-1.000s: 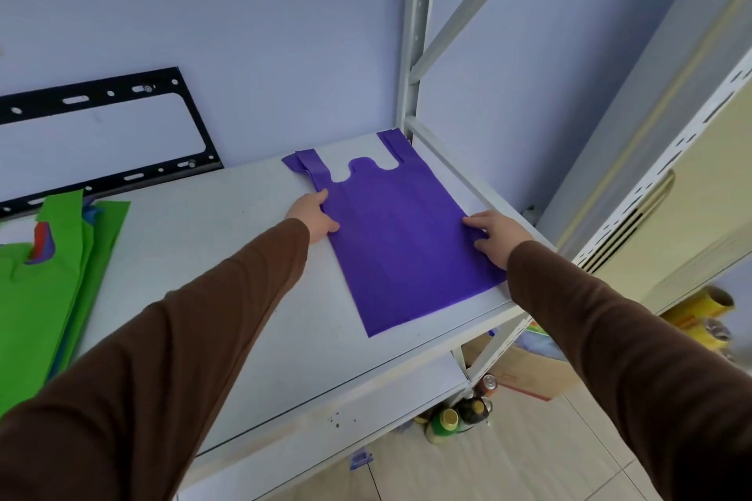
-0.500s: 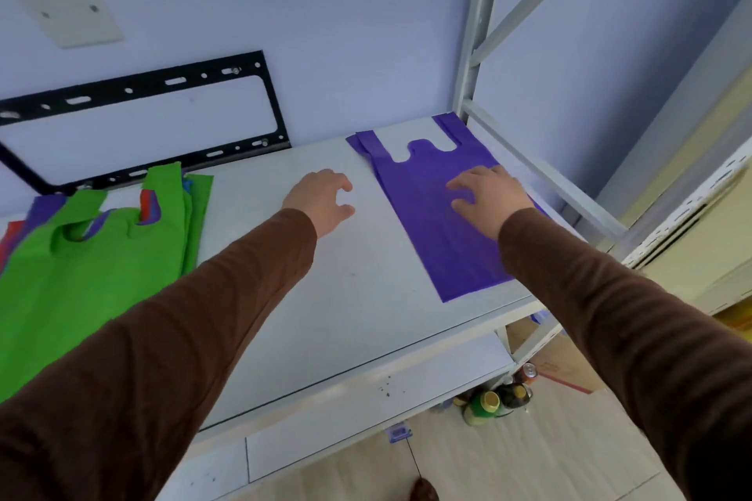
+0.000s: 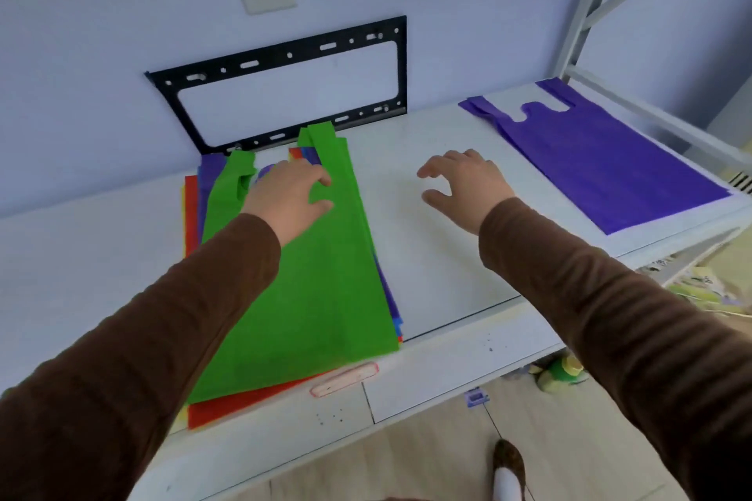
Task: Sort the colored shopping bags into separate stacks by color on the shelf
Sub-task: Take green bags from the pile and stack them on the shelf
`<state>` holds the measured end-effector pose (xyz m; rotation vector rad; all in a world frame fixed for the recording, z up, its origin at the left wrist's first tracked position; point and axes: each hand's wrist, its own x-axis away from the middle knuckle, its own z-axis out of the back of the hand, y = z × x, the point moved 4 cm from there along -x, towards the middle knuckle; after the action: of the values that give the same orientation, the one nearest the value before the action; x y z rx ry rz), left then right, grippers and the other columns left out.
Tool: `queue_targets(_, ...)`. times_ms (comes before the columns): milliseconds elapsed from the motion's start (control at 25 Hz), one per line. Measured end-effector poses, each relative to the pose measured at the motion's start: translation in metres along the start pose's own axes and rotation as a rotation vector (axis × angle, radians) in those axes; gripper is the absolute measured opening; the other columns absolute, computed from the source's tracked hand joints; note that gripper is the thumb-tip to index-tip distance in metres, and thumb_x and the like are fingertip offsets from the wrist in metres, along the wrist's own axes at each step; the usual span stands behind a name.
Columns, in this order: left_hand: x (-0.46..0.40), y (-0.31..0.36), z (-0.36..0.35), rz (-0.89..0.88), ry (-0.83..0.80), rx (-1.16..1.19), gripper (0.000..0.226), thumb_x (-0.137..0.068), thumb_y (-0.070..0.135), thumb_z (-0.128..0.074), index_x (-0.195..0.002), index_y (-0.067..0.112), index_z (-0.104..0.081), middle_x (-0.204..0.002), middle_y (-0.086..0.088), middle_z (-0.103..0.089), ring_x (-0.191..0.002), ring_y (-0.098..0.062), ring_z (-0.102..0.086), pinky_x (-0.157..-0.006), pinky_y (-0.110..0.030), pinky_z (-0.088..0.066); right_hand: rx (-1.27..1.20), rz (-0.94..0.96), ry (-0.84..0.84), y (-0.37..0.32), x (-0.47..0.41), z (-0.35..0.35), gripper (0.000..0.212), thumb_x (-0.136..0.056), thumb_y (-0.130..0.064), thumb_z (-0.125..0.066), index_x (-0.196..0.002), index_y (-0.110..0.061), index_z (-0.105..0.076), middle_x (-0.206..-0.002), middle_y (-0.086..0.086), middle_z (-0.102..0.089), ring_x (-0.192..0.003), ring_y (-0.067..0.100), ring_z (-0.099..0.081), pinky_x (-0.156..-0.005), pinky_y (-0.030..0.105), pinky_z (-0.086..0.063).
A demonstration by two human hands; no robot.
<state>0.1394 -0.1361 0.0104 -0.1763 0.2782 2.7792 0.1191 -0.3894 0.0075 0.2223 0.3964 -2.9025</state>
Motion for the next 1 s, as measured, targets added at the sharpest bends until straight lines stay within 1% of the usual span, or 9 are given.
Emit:
queue_targets(120,0.040,-0.050,0.013,-0.006,-0.023,0.017,0.036,-0.089,0.037,-0.066,-0.121,0.022,-0.061,-0.131,-0.003,-0.058,-0.126,-0.024,-0.048,-0.106,-0.040,-0.036,-0.014,0.000,-0.007,-0.063,0.010,-0.019,0.032,-0.090,-0.035,-0.057,-0.121,-0.028,-0.059,-0.116,-0.002,-0.063,-0.109,0.024,-0.052,-0.091,0.039,-0.042)
queue_targets(280,0.080,-0.089,0.010,-0.042,-0.070,0.062,0.036,-0.087,0.039,-0.067,-0.118,0.023,-0.063,-0.121,0.000,-0.060,-0.118,-0.023,-0.052,-0.102,-0.040,-0.040,-0.003,0.020,-0.072,-0.119,0.030,-0.039,0.035,-0.090,-0.036,-0.058,-0.123,-0.027,-0.059,-0.120,-0.001,-0.062,-0.111,0.023,-0.052,-0.095,0.040,-0.043)
queue_targets(520,0.121,-0.106,-0.003,-0.029,-0.118,0.118,0.038,-0.087,0.043,-0.066,-0.120,0.025,-0.062,-0.122,0.003,-0.059,-0.117,-0.019,-0.050,-0.102,-0.039,-0.041,-0.028,0.123,-0.184,-0.163,0.062,-0.064,0.037,-0.090,-0.041,-0.058,-0.125,-0.028,-0.057,-0.124,-0.002,-0.061,-0.113,0.022,-0.052,-0.101,0.044,-0.043)
queue_targets(640,0.138,-0.111,-0.002,-0.020,-0.124,0.114,0.039,-0.087,0.044,-0.065,-0.120,0.024,-0.063,-0.122,0.002,-0.059,-0.116,-0.021,-0.050,-0.101,-0.039,-0.040,-0.077,0.192,-0.259,-0.177,0.079,-0.074,0.048,-0.089,-0.051,-0.055,-0.131,-0.029,-0.053,-0.130,-0.001,-0.058,-0.118,0.022,-0.050,-0.106,0.045,-0.040)
queue_targets(720,0.149,-0.115,-0.004,-0.026,-0.141,0.093,0.041,-0.087,0.046,-0.063,-0.122,0.023,-0.063,-0.123,0.001,-0.060,-0.116,-0.021,-0.050,-0.101,-0.038,-0.040,-0.058,0.225,-0.327,-0.182,0.089,-0.084,0.059,-0.089,-0.059,-0.049,-0.140,-0.031,-0.045,-0.138,-0.001,-0.054,-0.125,0.022,-0.047,-0.111,0.044,-0.035)
queue_targets(800,0.157,-0.118,-0.003,-0.042,-0.154,0.089,0.050,-0.087,0.055,-0.058,-0.123,0.022,-0.063,-0.126,-0.001,-0.060,-0.117,-0.021,-0.049,-0.102,-0.036,-0.038,-0.006,0.239,-0.366,-0.184,0.092,-0.094,0.066,-0.089,-0.065,-0.041,-0.146,-0.032,-0.036,-0.147,-0.001,-0.047,-0.133,0.023,-0.042,-0.114,0.045,-0.027)
queue_targets(880,0.166,-0.117,0.001,-0.077,-0.178,0.120,0.070,-0.080,0.070,-0.044,-0.127,0.022,-0.062,-0.131,-0.002,-0.059,-0.122,-0.021,-0.047,-0.105,-0.034,-0.035,0.032,0.225,-0.369,-0.186,0.094,-0.099,0.077,-0.085,-0.074,-0.029,-0.149,-0.031,-0.032,-0.153,-0.001,-0.039,-0.138,0.024,-0.036,-0.116,0.045,-0.023)
queue_targets(960,0.176,-0.111,0.002,-0.131,-0.244,0.115,0.088,-0.071,0.084,-0.036,-0.136,0.026,-0.054,-0.143,0.000,-0.050,-0.132,-0.020,-0.040,-0.111,-0.036,-0.030,0.062,0.211,-0.366,-0.189,0.092,-0.102,0.094,-0.075,-0.084,-0.012,-0.150,-0.030,-0.031,-0.156,-0.001,-0.035,-0.141,0.024,-0.033,-0.117,0.045,-0.021)
queue_targets(1000,0.181,-0.108,0.000,-0.164,-0.292,0.083,0.097,-0.066,0.091,-0.035,-0.141,0.029,-0.047,-0.150,0.002,-0.043,-0.138,-0.019,-0.033,-0.115,-0.038,-0.026,0.080,0.207,-0.369,-0.191,0.092,-0.103,0.100,-0.071,-0.086,-0.007,-0.150,-0.029,-0.030,-0.157,-0.001,-0.033,-0.142,0.023,-0.030,-0.118,0.044,-0.019)
